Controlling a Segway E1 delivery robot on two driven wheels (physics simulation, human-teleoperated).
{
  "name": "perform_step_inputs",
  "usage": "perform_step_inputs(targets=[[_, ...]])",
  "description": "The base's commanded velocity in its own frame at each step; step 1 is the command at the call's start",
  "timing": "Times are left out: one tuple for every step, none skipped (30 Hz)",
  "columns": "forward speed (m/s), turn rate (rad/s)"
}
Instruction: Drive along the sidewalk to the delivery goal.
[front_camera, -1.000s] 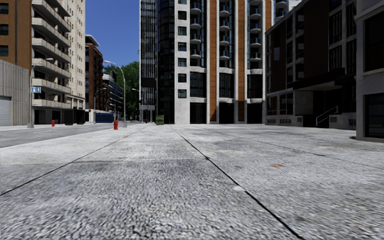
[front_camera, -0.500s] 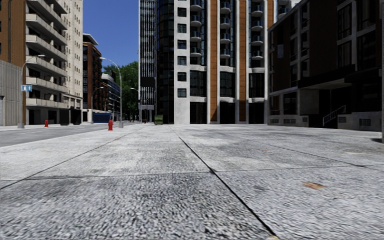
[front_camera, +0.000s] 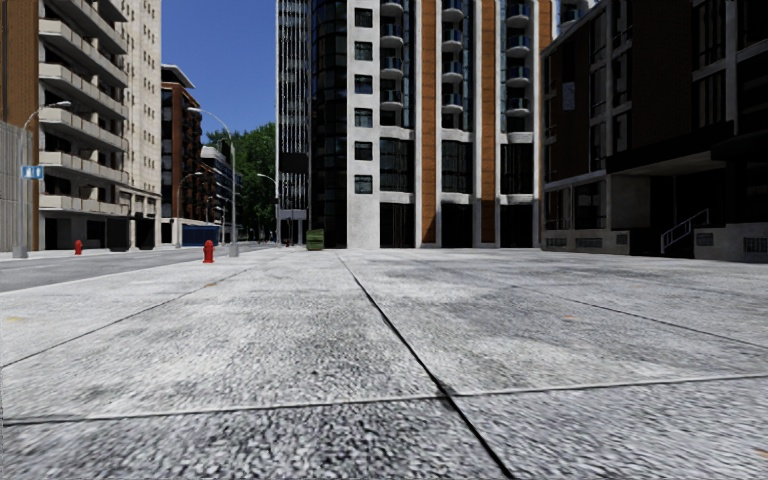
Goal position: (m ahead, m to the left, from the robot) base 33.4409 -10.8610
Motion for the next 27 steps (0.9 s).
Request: perform_step_inputs(targets=[[2.0, 0.0], [2.0, 0.0], [2.0, 0.0], [2.0, 0.0], [2.0, 0.0], [2.0, 0.0], [2.0, 0.0], [2.0, 0.0], [2.0, 0.0], [2.0, 0.0], [2.0, 0.0], [2.0, 0.0], [2.0, 0.0], [2.0, 0.0], [2.0, 0.0], [2.0, 0.0], [2.0, 0.0], [2.0, 0.0], [2.0, 0.0], [2.0, 0.0], [2.0, 0.0], [2.0, 0.0], [2.0, 0.0], [2.0, 0.0], [2.0, 0.0], [2.0, 0.0], [2.0, 0.0]])
